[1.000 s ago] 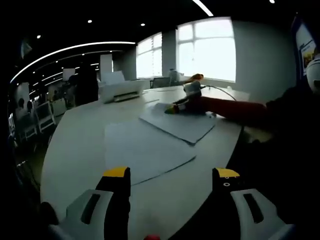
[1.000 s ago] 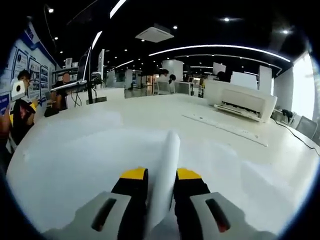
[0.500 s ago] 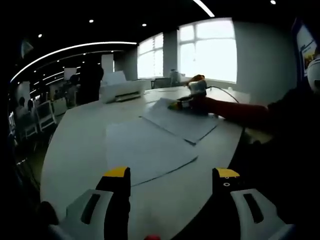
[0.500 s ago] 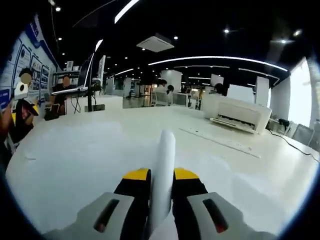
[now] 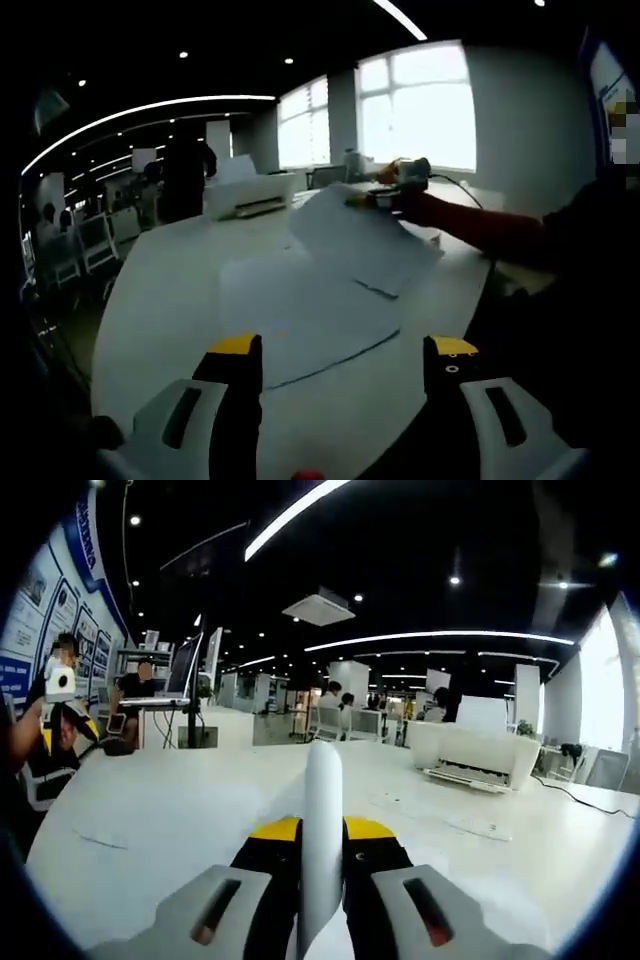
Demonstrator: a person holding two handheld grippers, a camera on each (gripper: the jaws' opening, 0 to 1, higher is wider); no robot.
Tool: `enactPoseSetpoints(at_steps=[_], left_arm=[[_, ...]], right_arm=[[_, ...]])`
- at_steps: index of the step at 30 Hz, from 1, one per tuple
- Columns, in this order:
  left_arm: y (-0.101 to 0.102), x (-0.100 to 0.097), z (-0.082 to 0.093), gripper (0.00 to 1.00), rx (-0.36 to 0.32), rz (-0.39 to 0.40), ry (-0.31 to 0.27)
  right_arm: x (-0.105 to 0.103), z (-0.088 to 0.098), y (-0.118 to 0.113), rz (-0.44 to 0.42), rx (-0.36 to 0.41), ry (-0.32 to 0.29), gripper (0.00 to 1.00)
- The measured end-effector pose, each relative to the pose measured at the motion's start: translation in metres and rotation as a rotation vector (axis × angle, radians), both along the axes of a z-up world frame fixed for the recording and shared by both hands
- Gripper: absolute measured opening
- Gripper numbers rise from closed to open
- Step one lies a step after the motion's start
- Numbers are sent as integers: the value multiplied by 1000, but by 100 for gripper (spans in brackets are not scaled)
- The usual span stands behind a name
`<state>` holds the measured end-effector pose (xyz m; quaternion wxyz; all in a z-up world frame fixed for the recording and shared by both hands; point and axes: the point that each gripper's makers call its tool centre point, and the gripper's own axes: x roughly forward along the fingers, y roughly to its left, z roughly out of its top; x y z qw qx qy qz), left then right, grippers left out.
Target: Organize the stack of printing papers by aligning and flattening the scattered papers on the table
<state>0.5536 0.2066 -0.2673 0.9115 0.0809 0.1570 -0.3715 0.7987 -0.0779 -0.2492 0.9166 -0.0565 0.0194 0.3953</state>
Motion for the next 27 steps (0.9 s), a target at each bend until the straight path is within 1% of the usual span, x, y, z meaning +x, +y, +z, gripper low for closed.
enactPoseSetpoints(at_steps=[6,12,13,14,21,27], left_arm=[[-2,-3,-8,68,0,-1,10],[-4,-5,-9,68,-7,-3,11],[-4,-6,-9,68,-8,-3,10],[-4,-7,-9,68,-10,-2,9],[-3,-9,-9,68,-20,7,4],[-5,-10,-10,68,-22,8,6]], right_arm=[[-14,14,2,11,38,-17,10],[-24,27,0,19,61,-40,10],[-33,30,6,22,64,-45,10],[-36,32,7,24,70,-48,10],[-40,46,0,41,128,-61,10],[-49,58,-2,57,143,-88,10]])
